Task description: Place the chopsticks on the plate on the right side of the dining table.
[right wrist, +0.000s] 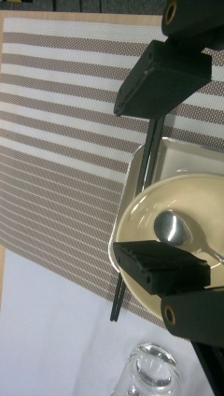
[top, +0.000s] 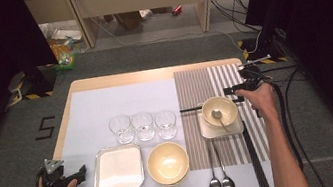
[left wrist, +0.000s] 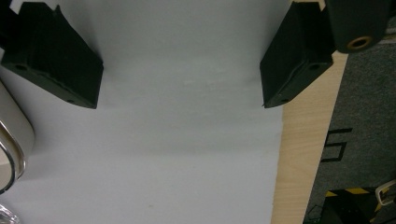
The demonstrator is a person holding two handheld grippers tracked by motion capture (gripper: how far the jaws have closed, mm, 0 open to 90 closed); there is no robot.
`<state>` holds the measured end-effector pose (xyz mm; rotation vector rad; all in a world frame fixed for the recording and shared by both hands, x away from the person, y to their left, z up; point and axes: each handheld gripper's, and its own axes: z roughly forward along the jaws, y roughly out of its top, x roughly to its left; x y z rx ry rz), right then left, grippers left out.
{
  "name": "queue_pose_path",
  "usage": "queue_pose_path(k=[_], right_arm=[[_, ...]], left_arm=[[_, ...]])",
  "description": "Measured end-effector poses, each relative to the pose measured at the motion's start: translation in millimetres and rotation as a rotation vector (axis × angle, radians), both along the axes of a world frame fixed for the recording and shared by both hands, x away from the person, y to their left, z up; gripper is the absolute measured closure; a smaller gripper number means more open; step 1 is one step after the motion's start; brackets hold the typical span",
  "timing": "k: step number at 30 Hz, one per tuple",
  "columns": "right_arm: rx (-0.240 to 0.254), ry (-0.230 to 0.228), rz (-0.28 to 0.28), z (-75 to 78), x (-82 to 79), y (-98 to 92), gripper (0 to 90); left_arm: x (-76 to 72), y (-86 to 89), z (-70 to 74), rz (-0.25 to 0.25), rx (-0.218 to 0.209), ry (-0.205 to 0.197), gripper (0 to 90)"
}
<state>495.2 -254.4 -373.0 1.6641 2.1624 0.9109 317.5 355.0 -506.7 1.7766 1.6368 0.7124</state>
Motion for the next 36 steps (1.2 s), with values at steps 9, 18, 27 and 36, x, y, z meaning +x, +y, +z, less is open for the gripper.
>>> queue_pose_path(k=[9,18,27,36], right_arm=[[-0.007,-0.024,0.041,9.7,-7.8,18.9,28.5],[-0.015,-0.043,0.093,14.3,-13.4,32.5,27.5],[-0.022,-0.052,0.116,16.9,-17.2,48.9,26.5],[-0.018,-0.079,0.153,20.2,-19.0,65.7,26.0]], left_arm=[[-0.1,0.1,0.1,-0.001,-0.002,0.001,12.3],[0.0,0.2,-0.1,0.000,0.001,0.000,12.2],[0.0,0.4,0.2,-0.002,-0.001,0.003,12.2],[0.0,0.4,0.1,-0.002,-0.003,0.002,12.2]])
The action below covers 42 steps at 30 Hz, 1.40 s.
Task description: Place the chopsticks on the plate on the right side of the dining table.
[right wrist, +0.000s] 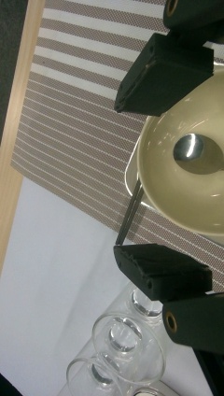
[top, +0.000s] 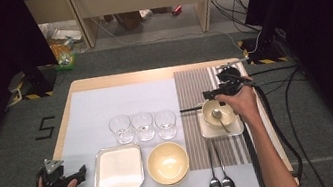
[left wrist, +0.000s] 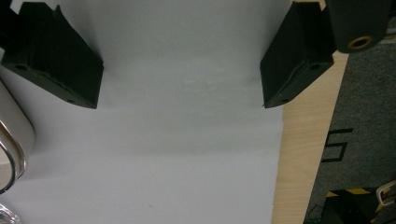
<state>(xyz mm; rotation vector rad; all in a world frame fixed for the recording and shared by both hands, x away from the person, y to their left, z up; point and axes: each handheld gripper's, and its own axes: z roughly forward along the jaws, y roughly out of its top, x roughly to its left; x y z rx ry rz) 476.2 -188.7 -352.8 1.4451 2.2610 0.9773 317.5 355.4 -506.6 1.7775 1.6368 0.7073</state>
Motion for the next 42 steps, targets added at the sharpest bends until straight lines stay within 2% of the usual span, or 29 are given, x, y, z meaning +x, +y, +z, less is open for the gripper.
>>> queue_pose_path(k=[20,30,42], right_arm=[[-0.021,-0.013,0.063,1.0,-7.6,26.3,25.6],[-0.012,-0.010,0.090,-1.5,-8.6,41.0,25.8],[-0.034,-0.009,0.127,-2.9,-10.7,60.9,26.0]], left_arm=[[-0.1,-0.1,0.0,0.001,-0.001,-0.001,12.2],[0.0,0.1,0.0,-0.001,0.001,-0.001,12.2],[0.0,0.0,0.0,0.000,0.000,0.000,12.2]])
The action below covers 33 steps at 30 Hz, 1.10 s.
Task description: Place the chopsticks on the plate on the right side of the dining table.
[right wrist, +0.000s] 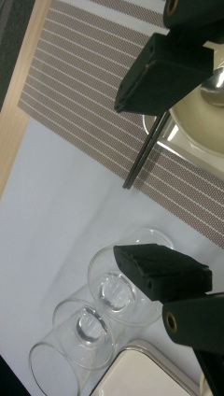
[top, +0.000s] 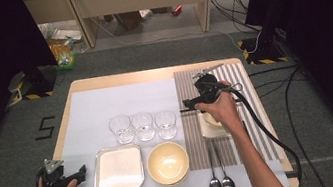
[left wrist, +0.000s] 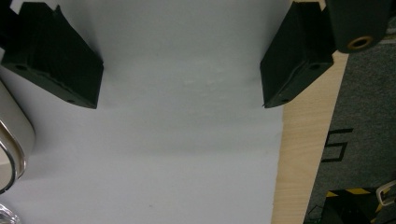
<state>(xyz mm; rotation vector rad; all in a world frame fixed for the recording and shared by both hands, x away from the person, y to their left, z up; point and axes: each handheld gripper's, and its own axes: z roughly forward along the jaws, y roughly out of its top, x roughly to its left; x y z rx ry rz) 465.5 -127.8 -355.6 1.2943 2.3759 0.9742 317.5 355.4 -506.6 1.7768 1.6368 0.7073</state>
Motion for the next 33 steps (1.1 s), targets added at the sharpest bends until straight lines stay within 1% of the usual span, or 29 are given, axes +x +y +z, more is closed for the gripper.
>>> queue_pose_path(k=[8,14,33], right_arm=[[-0.013,0.002,0.021,-3.8,0.2,10.8,26.0],[-0.014,0.008,0.035,-5.5,1.2,19.1,26.1],[-0.019,0.031,0.067,-20.3,2.8,33.9,27.6]], left_arm=[[0.1,0.1,-0.1,0.001,0.002,-0.002,12.2],[0.1,0.3,0.1,-0.001,0.000,0.001,12.2],[0.3,0.3,0.1,-0.002,-0.001,0.001,12.1]])
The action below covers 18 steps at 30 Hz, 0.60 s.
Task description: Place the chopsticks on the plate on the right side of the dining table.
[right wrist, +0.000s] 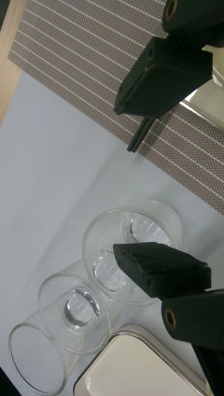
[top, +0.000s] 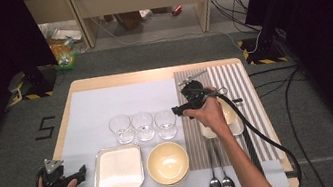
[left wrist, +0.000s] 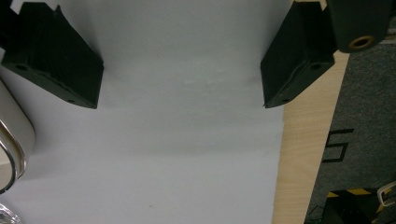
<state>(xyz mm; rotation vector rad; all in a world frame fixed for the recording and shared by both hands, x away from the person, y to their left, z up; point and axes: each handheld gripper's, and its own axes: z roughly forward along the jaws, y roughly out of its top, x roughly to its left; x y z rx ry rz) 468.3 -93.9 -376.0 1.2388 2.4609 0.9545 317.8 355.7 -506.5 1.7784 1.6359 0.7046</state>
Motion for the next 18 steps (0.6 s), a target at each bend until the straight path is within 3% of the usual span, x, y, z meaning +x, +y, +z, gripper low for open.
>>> queue_pose_path(k=[18], right_arm=[[-0.013,0.023,0.025,-18.3,2.0,16.3,29.1]], left_arm=[[-0.2,-0.3,0.0,0.002,0.000,-0.001,12.1]])
